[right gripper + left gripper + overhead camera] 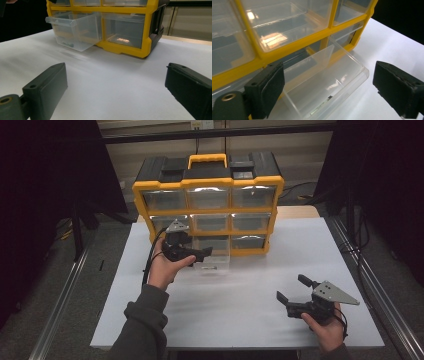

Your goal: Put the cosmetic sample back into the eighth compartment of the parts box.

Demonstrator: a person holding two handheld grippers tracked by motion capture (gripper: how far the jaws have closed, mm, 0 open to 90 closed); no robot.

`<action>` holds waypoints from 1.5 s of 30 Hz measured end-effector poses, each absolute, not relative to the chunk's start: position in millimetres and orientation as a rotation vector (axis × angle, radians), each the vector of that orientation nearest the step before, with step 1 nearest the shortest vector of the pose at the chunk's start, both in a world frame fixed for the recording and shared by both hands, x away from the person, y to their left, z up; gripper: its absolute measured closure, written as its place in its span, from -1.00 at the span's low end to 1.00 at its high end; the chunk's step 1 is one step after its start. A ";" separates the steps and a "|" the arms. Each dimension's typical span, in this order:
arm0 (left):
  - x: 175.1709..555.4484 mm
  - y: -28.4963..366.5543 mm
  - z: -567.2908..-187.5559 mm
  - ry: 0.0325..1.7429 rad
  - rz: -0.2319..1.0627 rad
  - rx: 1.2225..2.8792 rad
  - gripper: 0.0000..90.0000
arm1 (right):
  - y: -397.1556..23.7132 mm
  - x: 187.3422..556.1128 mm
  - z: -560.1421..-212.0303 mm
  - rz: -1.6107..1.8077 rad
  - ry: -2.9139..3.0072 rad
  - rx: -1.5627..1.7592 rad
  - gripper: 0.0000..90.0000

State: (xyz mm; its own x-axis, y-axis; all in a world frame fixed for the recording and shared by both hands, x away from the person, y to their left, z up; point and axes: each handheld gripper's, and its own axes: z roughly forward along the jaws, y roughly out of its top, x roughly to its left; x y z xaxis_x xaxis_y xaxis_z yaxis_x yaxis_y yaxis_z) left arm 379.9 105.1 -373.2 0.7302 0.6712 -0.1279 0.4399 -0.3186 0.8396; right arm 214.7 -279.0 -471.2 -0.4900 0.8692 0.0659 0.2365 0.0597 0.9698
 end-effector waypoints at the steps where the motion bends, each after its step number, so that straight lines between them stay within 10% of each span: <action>1: 378.7 107.2 -374.2 0.853 0.301 1.959 -0.79 | -279.1 214.6 -471.1 1.458 1.785 1.103 -0.92; 45: 331.4 194.3 -415.9 0.870 0.375 1.755 -0.93 | -278.7 213.0 -471.2 1.459 1.784 1.107 -0.92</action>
State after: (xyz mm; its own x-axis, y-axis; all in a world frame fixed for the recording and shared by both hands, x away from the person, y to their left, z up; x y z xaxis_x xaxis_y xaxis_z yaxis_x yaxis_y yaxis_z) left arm 331.4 194.3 -415.9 0.6815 0.7131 -0.1644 0.3705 -0.1426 0.9178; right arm 213.0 -278.7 -471.2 -0.4903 0.8689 0.0676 0.2388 0.0594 0.9692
